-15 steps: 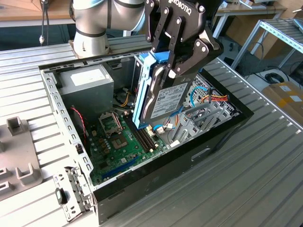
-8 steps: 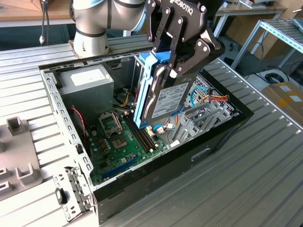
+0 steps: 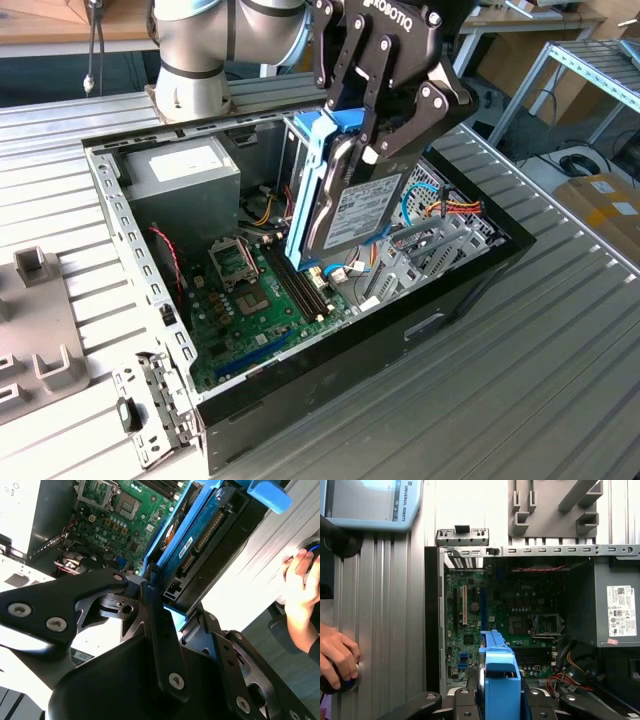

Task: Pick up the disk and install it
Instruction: 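Pick up the disk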

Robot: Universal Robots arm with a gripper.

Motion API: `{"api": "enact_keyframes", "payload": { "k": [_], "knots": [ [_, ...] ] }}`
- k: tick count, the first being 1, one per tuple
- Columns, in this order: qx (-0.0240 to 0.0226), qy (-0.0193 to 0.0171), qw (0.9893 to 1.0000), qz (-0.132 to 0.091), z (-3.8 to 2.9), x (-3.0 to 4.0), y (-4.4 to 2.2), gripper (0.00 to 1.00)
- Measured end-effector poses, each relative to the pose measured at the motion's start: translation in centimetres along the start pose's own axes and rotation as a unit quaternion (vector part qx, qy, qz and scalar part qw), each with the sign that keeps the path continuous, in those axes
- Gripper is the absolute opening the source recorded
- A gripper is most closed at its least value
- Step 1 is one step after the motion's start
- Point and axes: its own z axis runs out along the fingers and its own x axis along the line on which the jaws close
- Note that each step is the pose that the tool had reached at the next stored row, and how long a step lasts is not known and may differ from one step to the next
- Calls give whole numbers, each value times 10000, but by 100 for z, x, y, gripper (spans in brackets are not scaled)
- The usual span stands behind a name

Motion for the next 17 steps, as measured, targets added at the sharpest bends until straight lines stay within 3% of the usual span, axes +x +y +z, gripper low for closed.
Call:
{"api": "enact_keyframes", "payload": {
  "k": [17],
  "knots": [
    [0, 10, 10000, 1, -1, 0, -71, 37]
  ]
}}
